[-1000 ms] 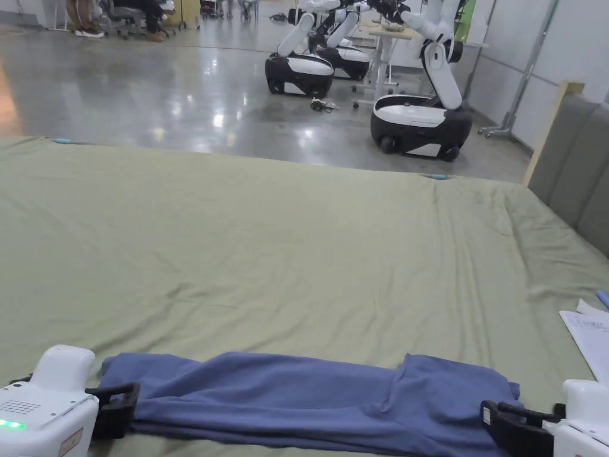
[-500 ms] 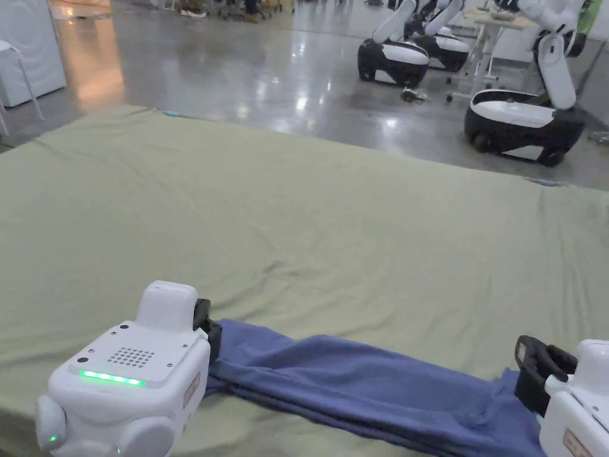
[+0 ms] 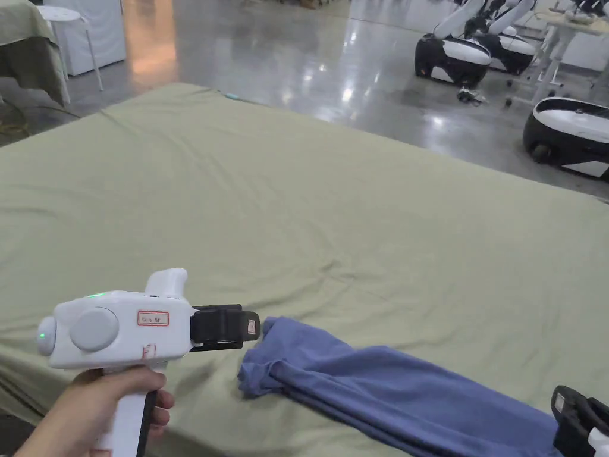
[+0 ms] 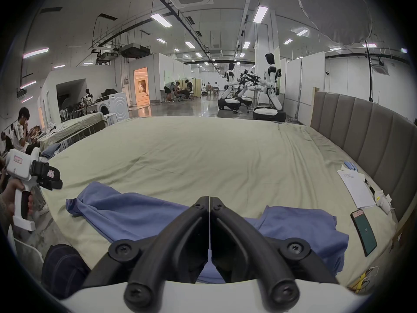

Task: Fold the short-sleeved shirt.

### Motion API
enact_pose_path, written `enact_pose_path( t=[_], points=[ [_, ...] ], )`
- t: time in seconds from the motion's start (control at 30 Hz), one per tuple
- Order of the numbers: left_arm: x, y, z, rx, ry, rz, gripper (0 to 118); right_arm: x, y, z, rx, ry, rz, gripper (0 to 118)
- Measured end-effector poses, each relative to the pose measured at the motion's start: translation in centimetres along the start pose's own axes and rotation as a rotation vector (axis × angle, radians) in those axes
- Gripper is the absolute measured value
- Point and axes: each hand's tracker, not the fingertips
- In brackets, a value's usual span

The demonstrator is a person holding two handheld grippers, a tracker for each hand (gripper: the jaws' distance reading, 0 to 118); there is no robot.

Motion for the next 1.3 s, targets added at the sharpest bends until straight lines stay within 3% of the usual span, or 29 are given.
enact_pose_path(
  t=[0.13,0.2,0.33,0.4,0.47,0.5,0.53,0.57,0.6,0.63,0.67,0.9,1.03,1.17,1.3],
  points=[
    [-2.3,-0.6,-2.4,-0.148,-0.090,0.050,102,-1.2,-0.1,-0.4,-0.010,0.003,0.000,2],
    [-5.1,-0.5,-5.3,-0.242,-0.172,0.181,102,-1.7,0.0,-0.5,-0.013,0.003,0.003,2],
    [-5.7,0.3,-8.9,-0.210,-0.428,0.365,102,-2.3,0.4,-0.3,-0.010,0.001,0.002,2],
    [-5.2,-0.1,-11.3,-0.236,-0.495,0.376,101,-2.5,0.6,-0.3,-0.009,0.000,-0.005,2],
    [-4.2,0.4,-12.6,-0.240,-0.464,0.351,98,-2.5,0.7,-0.2,-0.007,-0.009,-0.011,2],
    [-3.6,0.7,-12.7,-0.255,-0.415,0.320,84,-2.5,0.8,0.0,-0.006,-0.012,-0.014,2],
    [-3.2,0.9,-12.8,-0.280,-0.297,0.255,25,-2.4,0.9,0.1,-0.002,-0.015,-0.020,2],
    [-2.7,0.6,-13.3,-0.313,-0.134,0.171,8,-2.4,1.0,0.3,0.002,-0.015,-0.024,2],
    [-2.2,0.1,-13.4,-0.330,-0.053,0.104,8,-2.3,1.1,0.4,0.003,-0.013,-0.027,2],
    [-1.8,0.4,-12.6,-0.296,-0.196,0.151,8,-2.3,1.1,0.6,0.005,-0.013,-0.028,2],
    [-1.5,0.9,-12.0,-0.301,-0.172,0.171,8,-2.2,1.1,0.6,0.009,-0.015,-0.027,2],
    [1.8,3.4,-8.3,-0.143,0.148,-0.028,8,-1.6,1.1,2.1,0.040,-0.001,-0.046,2],
    [5.6,2.8,-7.9,-0.140,0.212,-0.097,8,-0.9,0.6,3.4,0.058,0.011,-0.068,2],
    [13.6,0.6,-7.9,-0.113,0.137,-0.215,8,0.4,0.2,4.7,0.075,0.011,-0.080,2],
    [21.7,-3.1,-12.3,-0.145,0.098,-0.358,8,2.4,0.0,5.7,0.087,0.005,-0.099,2]
  ],
)
